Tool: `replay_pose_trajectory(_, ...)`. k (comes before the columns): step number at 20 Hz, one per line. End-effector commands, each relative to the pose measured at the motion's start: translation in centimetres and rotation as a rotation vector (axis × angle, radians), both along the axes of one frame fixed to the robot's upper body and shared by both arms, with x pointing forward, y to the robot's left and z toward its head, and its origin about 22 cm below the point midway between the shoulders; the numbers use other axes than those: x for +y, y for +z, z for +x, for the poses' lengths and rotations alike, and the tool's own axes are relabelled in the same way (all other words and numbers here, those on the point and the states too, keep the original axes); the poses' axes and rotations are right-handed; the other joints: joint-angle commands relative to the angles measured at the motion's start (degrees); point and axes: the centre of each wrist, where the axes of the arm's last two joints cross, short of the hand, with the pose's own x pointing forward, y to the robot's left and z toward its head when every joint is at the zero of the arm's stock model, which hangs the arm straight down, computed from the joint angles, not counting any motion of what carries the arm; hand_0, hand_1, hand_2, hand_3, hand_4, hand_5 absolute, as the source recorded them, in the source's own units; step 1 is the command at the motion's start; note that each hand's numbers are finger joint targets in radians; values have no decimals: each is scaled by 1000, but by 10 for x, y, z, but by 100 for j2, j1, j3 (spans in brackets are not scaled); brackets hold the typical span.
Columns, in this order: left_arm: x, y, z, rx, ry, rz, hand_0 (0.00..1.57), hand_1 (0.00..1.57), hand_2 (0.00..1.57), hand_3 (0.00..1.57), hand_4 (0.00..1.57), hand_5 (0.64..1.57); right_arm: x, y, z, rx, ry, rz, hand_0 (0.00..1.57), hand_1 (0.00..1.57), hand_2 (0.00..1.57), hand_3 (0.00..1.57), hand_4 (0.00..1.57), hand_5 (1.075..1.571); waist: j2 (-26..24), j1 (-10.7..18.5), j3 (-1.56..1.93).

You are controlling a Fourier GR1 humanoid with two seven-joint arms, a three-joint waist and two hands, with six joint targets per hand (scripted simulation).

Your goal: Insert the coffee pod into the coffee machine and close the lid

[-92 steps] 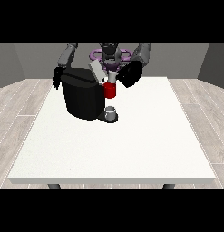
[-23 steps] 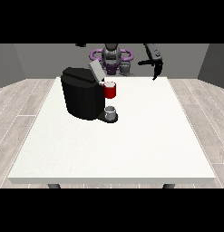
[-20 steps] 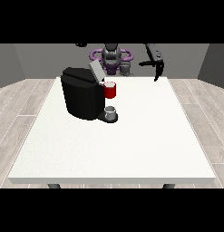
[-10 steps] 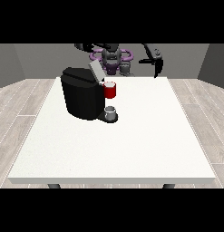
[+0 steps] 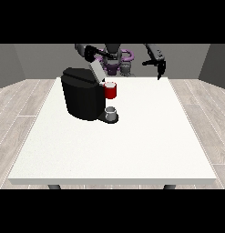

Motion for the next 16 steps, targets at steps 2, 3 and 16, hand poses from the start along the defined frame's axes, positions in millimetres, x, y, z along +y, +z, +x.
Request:
replay_pose_trajectory(2, 2, 18, 11, -19, 7, 1, 0, 0, 0, 0, 328, 1571, -16, -3, 21, 8, -54, -19, 0, 0, 0, 0, 362, 1571, 152, 35, 1)
replay_pose_trajectory(3, -3, -2, -12, 0, 21, -10, 0, 0, 0, 0, 357, 1571, -35, -15, 13, 22, -57, -5, 0, 0, 0, 0, 369, 1571, 87, 12, 1)
replay_pose_trajectory(16, 6, 25, 23, -70, 16, 22, 0, 0, 0, 0, 376, 1571, -43, 12, 58, -25, -67, 18, 0, 0, 0, 0, 438, 1571, 668, 81, 0)
